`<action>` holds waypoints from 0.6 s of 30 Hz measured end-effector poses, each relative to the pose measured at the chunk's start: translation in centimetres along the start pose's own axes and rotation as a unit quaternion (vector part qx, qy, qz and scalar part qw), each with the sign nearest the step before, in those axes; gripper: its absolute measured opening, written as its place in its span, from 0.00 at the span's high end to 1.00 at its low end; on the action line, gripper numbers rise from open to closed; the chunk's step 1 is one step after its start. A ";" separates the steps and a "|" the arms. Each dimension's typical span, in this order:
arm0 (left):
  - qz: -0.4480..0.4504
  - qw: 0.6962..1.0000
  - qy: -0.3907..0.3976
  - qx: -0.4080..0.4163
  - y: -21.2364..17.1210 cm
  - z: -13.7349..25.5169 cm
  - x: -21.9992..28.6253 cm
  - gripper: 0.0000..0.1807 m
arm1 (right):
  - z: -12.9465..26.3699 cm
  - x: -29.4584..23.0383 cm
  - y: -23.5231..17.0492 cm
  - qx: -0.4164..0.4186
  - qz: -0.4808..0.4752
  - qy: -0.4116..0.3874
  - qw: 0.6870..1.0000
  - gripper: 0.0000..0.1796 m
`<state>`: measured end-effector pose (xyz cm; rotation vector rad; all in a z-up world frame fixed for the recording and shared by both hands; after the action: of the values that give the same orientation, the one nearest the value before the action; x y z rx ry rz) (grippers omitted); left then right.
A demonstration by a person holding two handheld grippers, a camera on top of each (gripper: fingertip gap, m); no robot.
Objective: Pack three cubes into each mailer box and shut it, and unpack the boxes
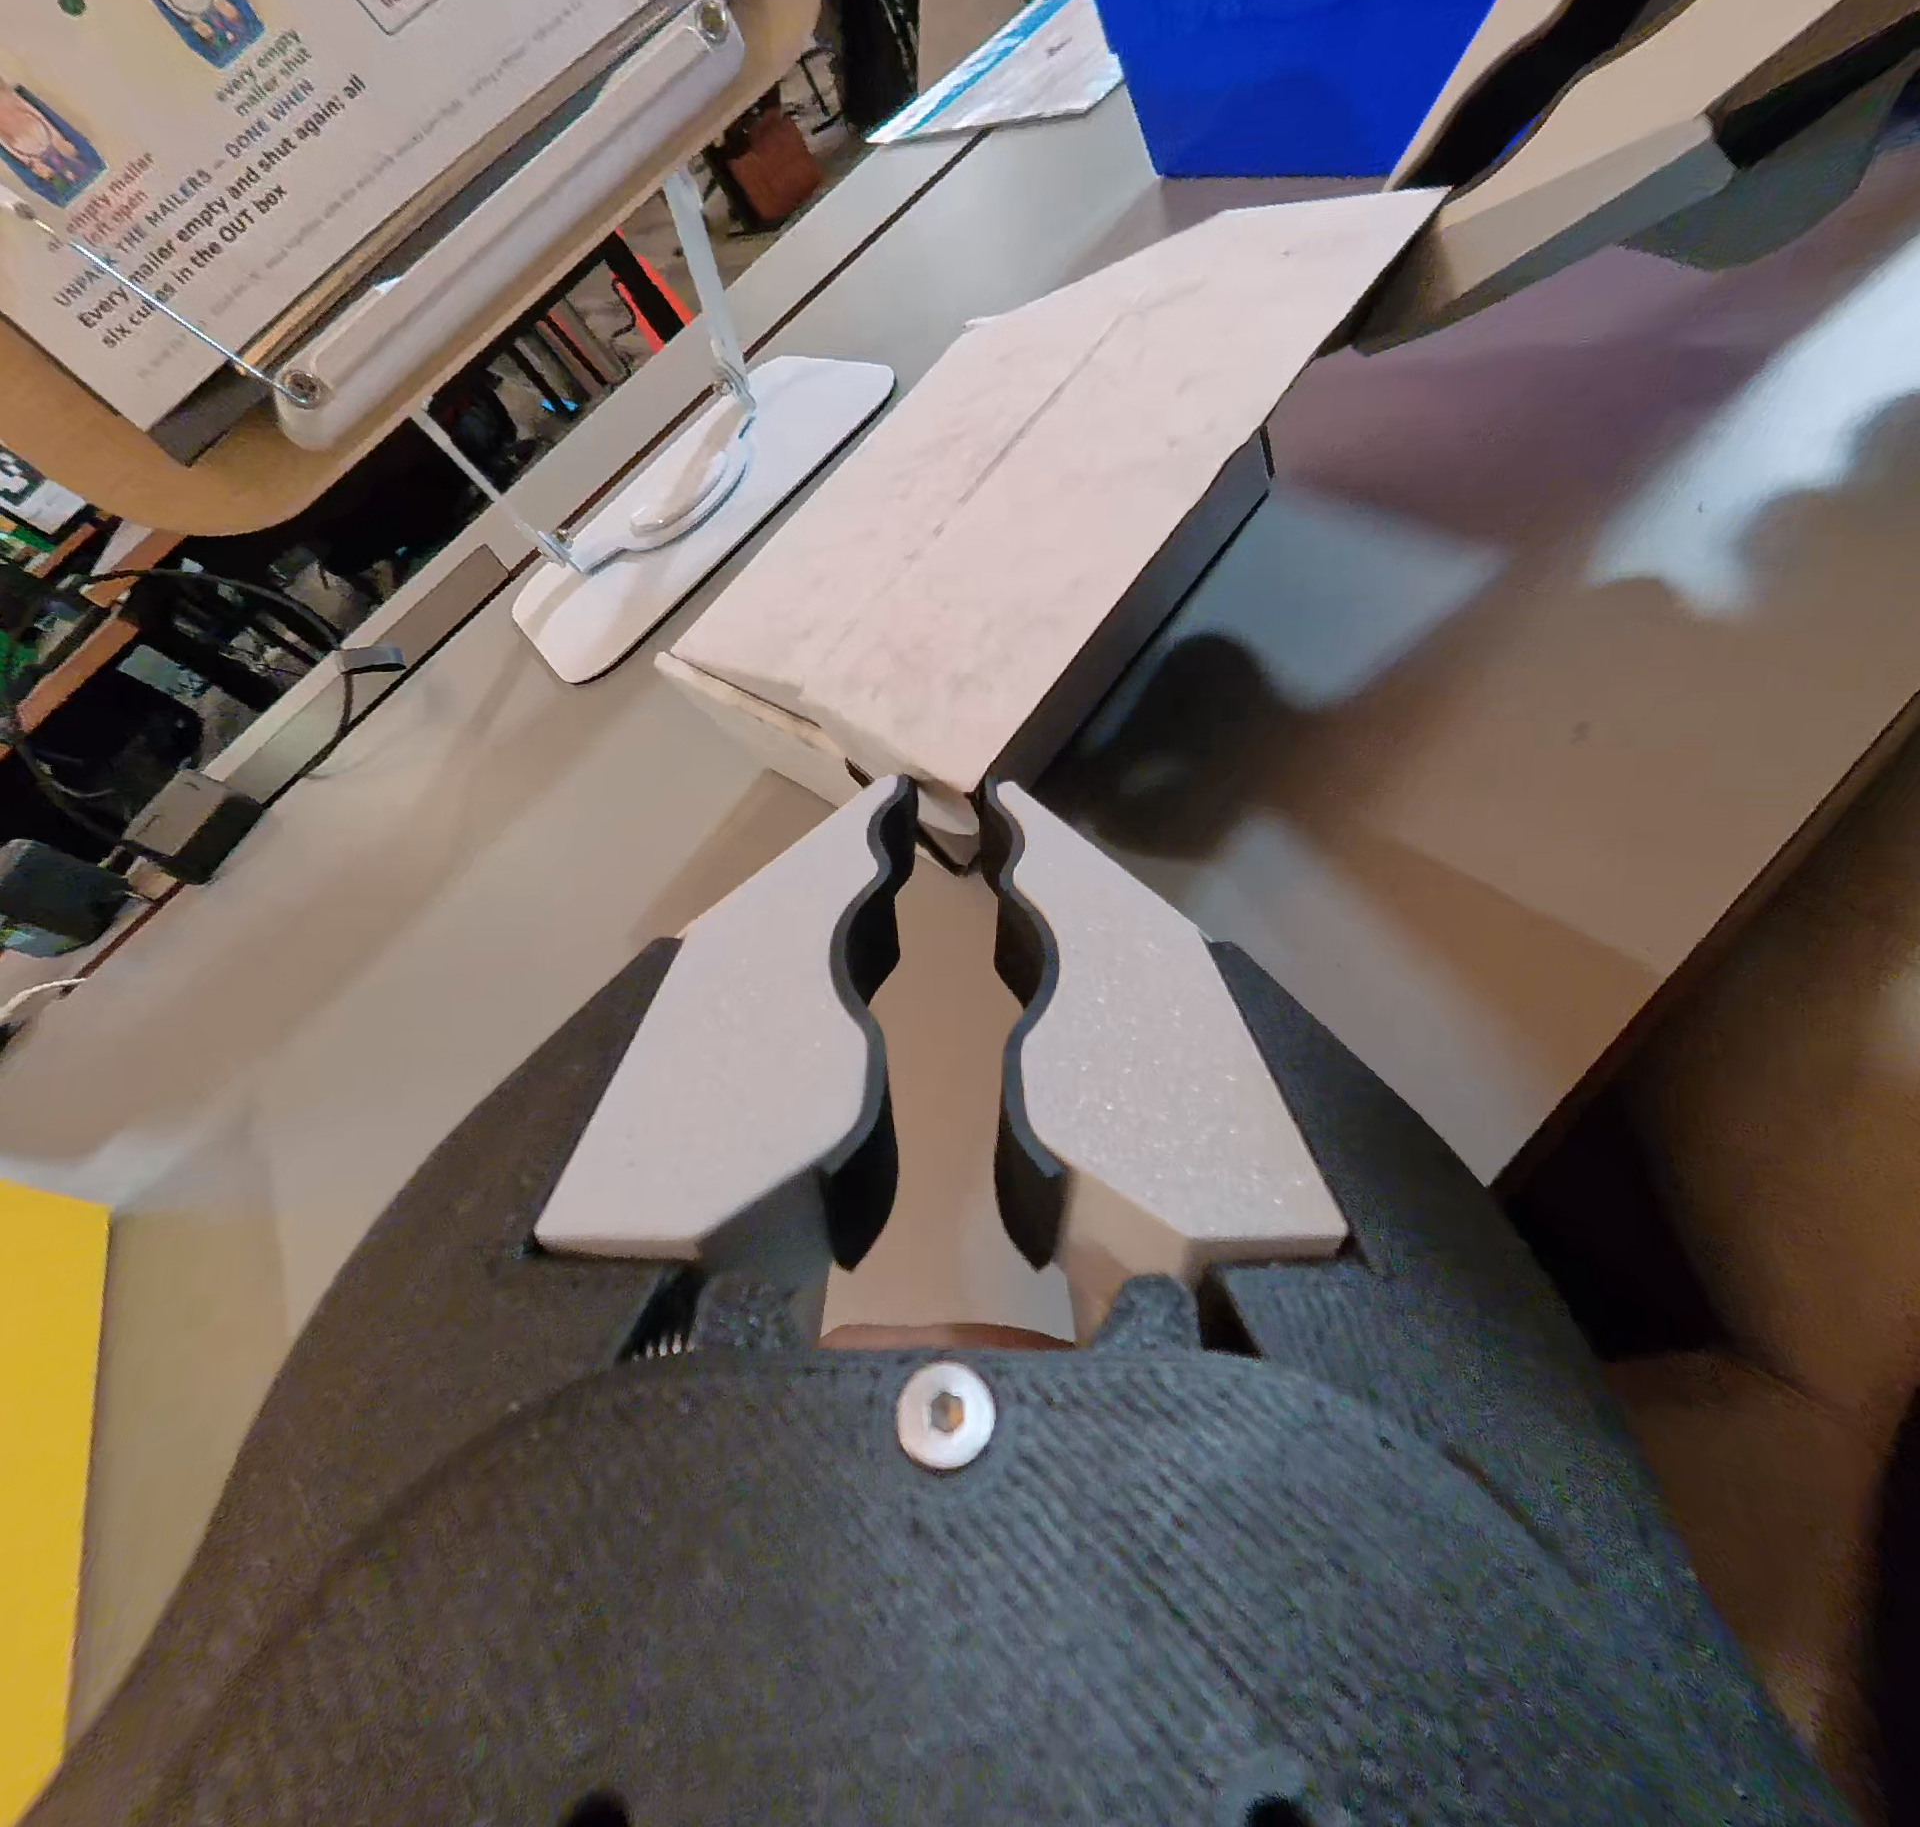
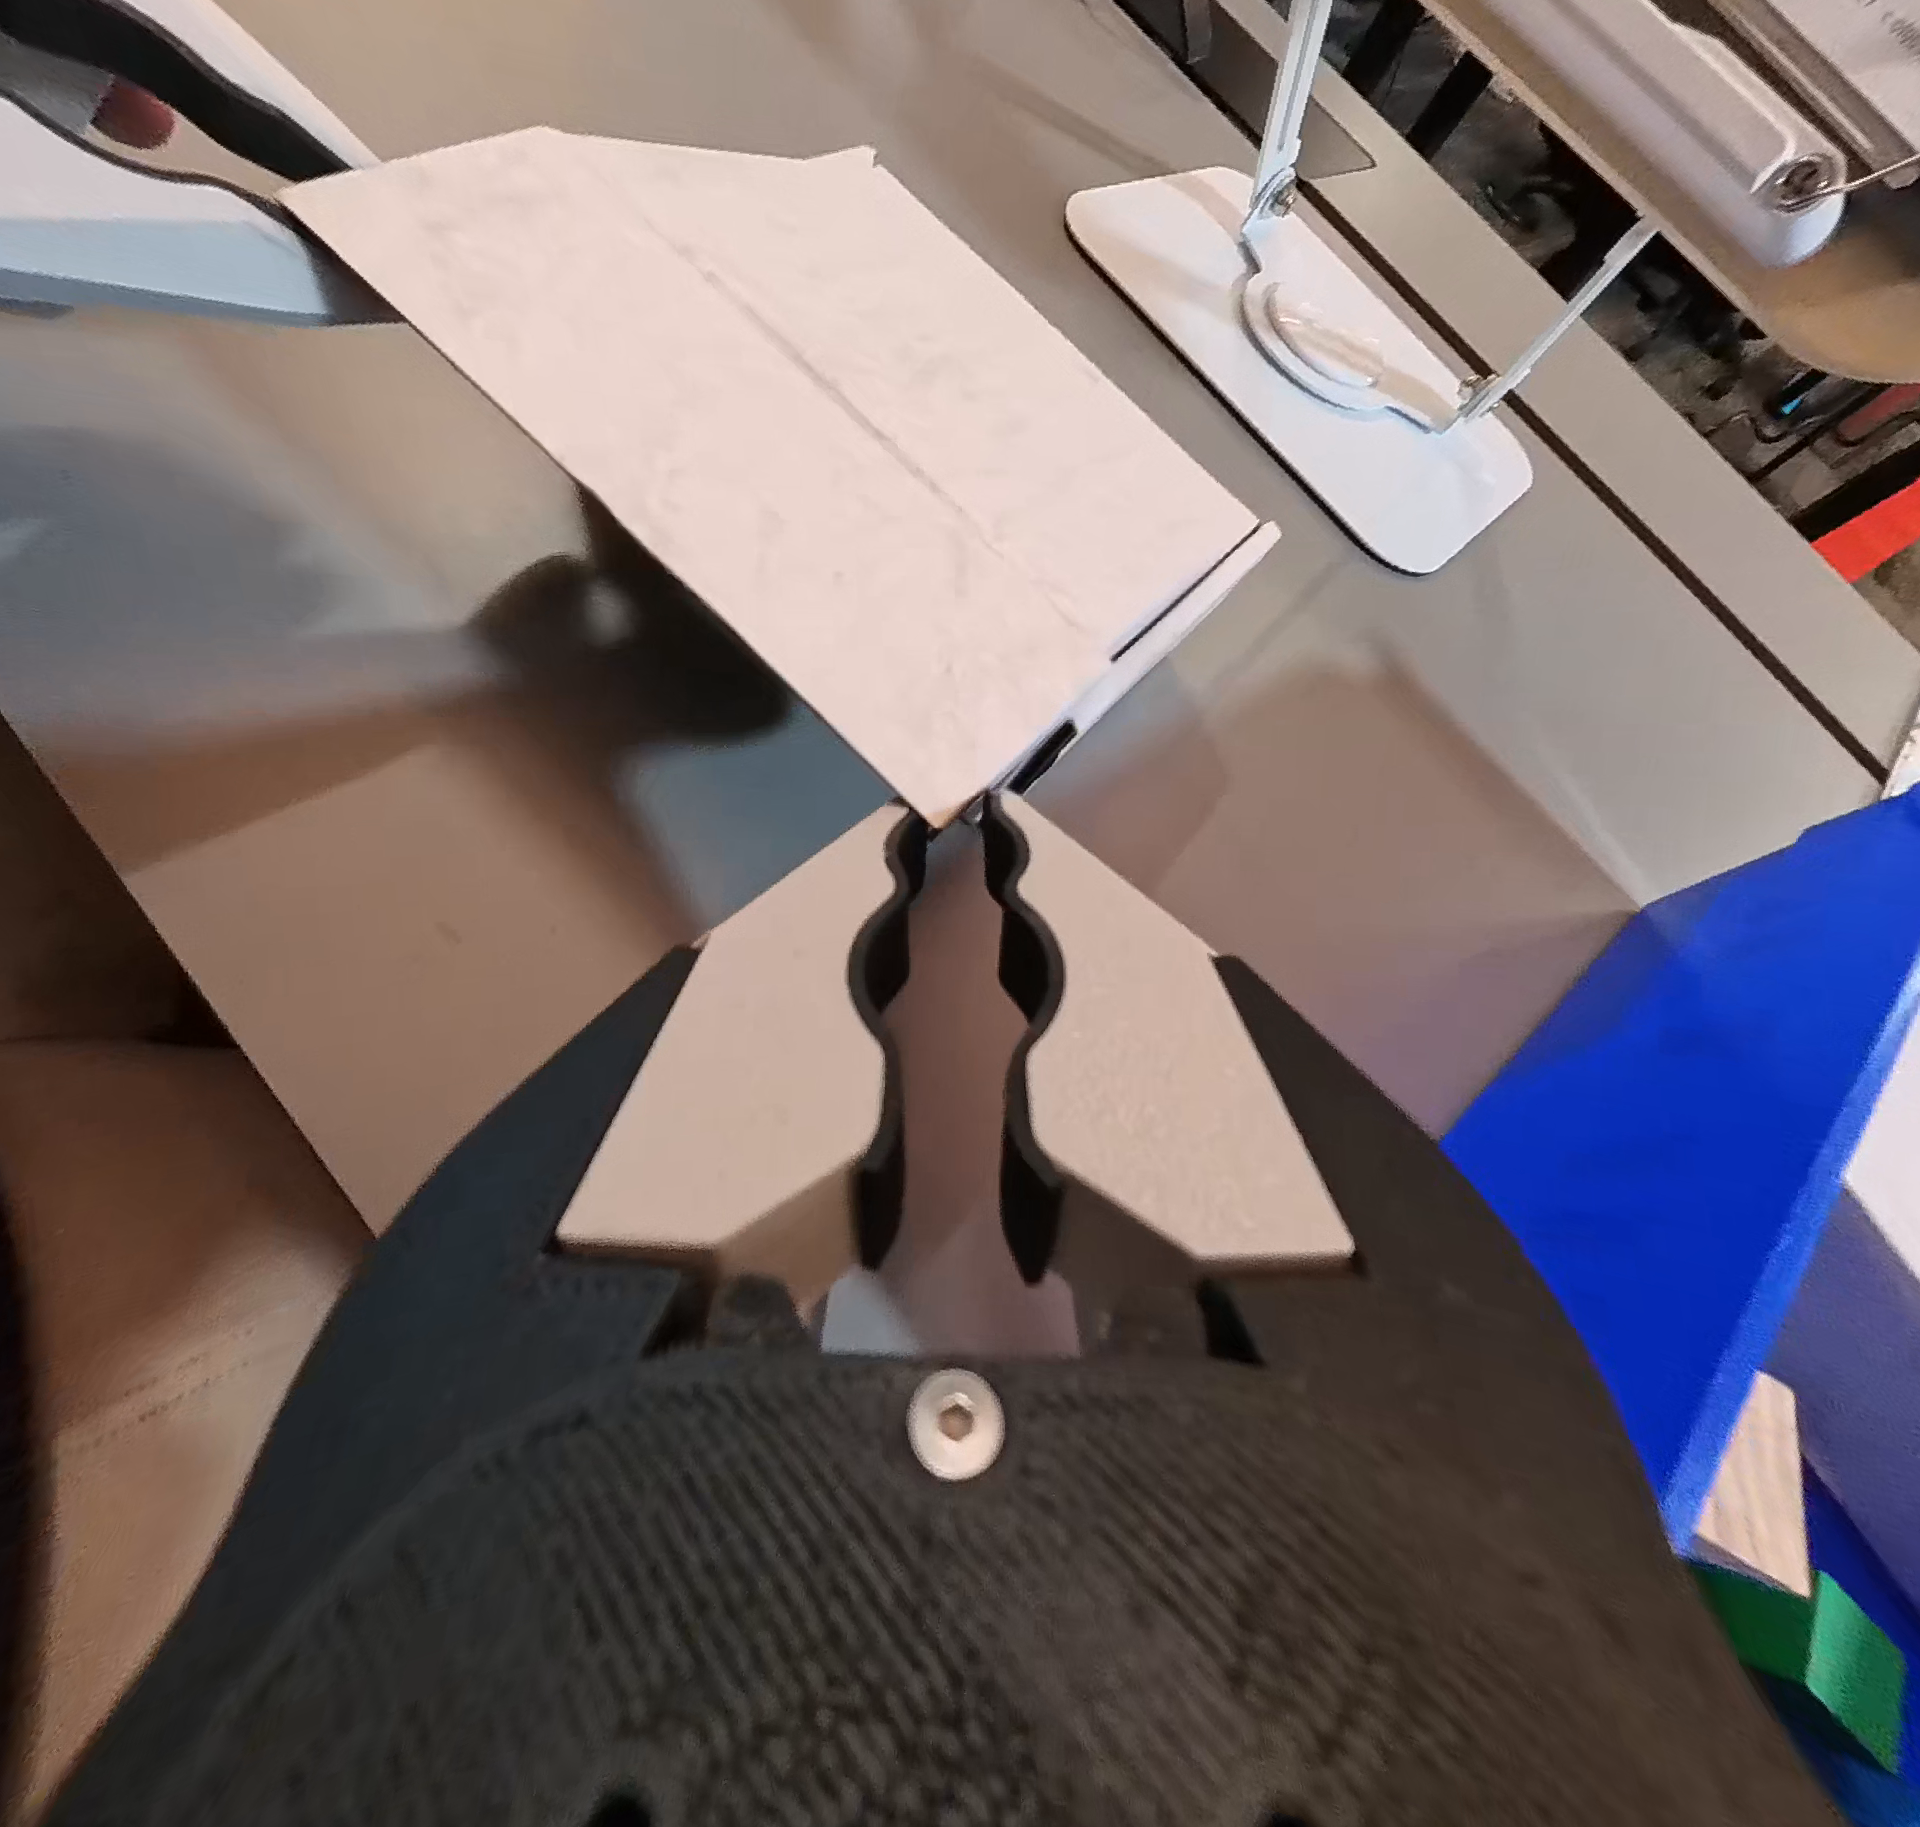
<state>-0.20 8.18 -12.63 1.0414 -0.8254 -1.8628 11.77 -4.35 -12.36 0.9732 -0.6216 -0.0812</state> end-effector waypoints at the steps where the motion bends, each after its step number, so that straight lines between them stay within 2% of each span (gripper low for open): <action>1: 0.001 1.000 -0.003 -0.001 0.0 0.0 0.0 0.95 | 0.0 -0.1 -0.1 -0.003 0.003 0.002 1.000 0.95; 7: -0.015 1.000 -0.006 -0.018 -0.5 -0.2 0.3 0.95 | -0.2 -0.5 -0.7 -0.018 0.033 0.001 0.999 0.96; 18: -0.022 0.999 -0.012 -0.046 -1.0 -0.7 0.4 0.94 | -0.7 -0.8 -1.4 -0.033 0.025 0.014 0.999 0.96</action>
<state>-0.06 8.22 -13.90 0.9889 -0.7293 -1.9363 11.77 -4.36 -14.10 0.8930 -0.6142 -0.0428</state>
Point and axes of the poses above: each gripper's, where its closed fingertips meet, z back along the fingers, y out of its top, x = y × z across the jaws, the point moved 4 cm from there along z, back along the fingers, and after that the axes turned 15 degrees about -y, right-handed, at the moved point
